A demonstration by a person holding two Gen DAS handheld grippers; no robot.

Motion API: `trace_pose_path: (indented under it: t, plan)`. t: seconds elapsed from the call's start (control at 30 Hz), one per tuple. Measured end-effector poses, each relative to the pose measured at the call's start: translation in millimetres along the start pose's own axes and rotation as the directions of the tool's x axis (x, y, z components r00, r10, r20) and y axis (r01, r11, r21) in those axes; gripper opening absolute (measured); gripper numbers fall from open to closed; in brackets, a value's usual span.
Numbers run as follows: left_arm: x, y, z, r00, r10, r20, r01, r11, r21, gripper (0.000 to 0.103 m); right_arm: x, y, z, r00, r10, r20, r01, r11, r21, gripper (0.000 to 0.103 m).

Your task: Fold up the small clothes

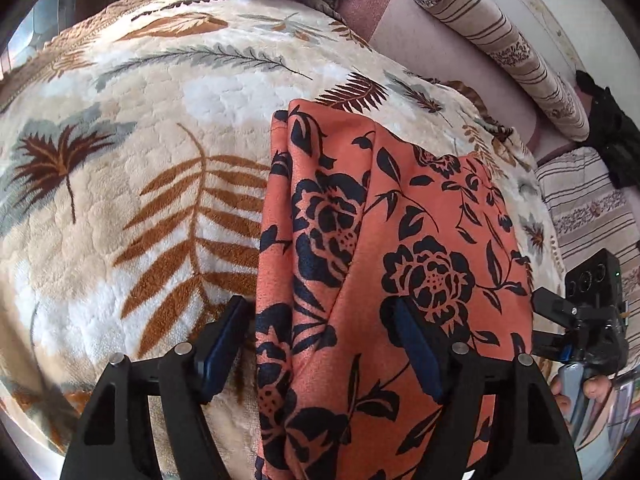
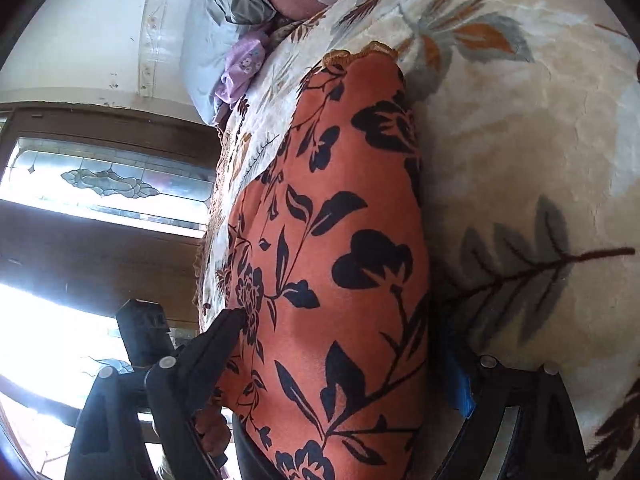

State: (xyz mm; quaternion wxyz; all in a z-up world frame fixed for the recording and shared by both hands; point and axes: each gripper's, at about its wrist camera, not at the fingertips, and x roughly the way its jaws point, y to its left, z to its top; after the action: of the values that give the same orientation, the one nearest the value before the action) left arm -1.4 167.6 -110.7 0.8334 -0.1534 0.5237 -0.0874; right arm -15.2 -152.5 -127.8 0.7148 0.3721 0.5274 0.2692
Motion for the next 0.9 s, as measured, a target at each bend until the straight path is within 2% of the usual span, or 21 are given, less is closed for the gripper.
trace_pose_path:
  t: [0.03, 0.13, 0.17, 0.2, 0.33, 0.37, 0.47, 0.5, 0.53, 0.57, 0.6, 0.73, 0.83, 0.9]
  plan:
    - [-1, -3, 0, 1.000, 0.023, 0.006, -0.023, 1.000, 0.016, 0.076, -2, 2, 0, 1.000, -0.010, 0.006, 0.011, 1.000, -0.009, 0.090]
    - [-3, -9, 0, 0.998, 0.064, 0.020, -0.065, 0.997, 0.051, 0.076, -1, 12, -4, 0.996, -0.087, 0.007, 0.087, 0.994, -0.068, 0.079]
    - [-3, -10, 0, 0.997, 0.073, 0.023, -0.074, 0.995, 0.060, 0.076, 1, 11, -4, 0.994, -0.113, 0.001, 0.113, 0.991, -0.076, 0.070]
    - [-3, -11, 0, 0.996, 0.080, 0.026, -0.082, 0.994, 0.069, 0.076, 1, 10, -5, 0.993, -0.117, -0.003, 0.116, 0.990, -0.074, 0.066]
    - [-2, -17, 0, 0.995, 0.095, 0.038, -0.098, 0.991, 0.096, 0.073, 3, 5, -2, 0.994, -0.110, -0.009, 0.109, 0.992, -0.055, 0.064]
    - [-2, -17, -1, 0.995, 0.090, 0.038, -0.094, 0.991, 0.098, 0.070, 3, 4, -1, 0.994, -0.107, -0.007, 0.106, 0.993, -0.046, 0.066]
    - [0, -21, -1, 0.997, 0.069, 0.032, -0.072, 0.992, 0.107, 0.057, 4, 3, 1, 0.994, -0.112, -0.007, 0.111, 0.992, -0.058, 0.067]
    - [0, -22, -1, 0.998, 0.059, 0.034, -0.063, 0.991, 0.115, 0.044, 4, 6, 0, 0.992, -0.127, -0.006, 0.126, 0.989, -0.076, 0.063]
    - [-1, -24, -1, 0.998, 0.047, 0.034, -0.051, 0.991, 0.123, 0.038, 5, 10, -1, 0.990, -0.142, -0.004, 0.140, 0.985, -0.096, 0.060]
    - [-3, -25, -1, 0.998, 0.047, 0.036, -0.051, 0.991, 0.124, 0.027, 3, 15, -2, 0.988, -0.154, -0.001, 0.152, 0.981, -0.121, 0.050]
    - [-6, -25, 0, 0.999, 0.036, 0.039, -0.041, 0.992, 0.118, 0.020, 0, 21, -2, 0.986, -0.165, 0.004, 0.164, 0.976, -0.145, 0.044]
    - [-24, -34, 8, 0.995, -0.069, 0.066, 0.062, 0.993, 0.098, 0.018, -20, 47, 1, 0.985, -0.166, 0.038, 0.170, 0.959, -0.226, 0.039]
    - [-36, -59, 13, 0.985, -0.138, 0.107, 0.124, 0.984, 0.130, 0.018, -50, 61, 15, 0.984, -0.149, 0.092, 0.169, 0.948, -0.268, 0.039]
    - [-34, -80, 22, 0.978, -0.160, 0.130, 0.139, 0.977, 0.162, 0.018, -74, 64, 31, 0.980, -0.143, 0.136, 0.176, 0.944, -0.280, 0.039]
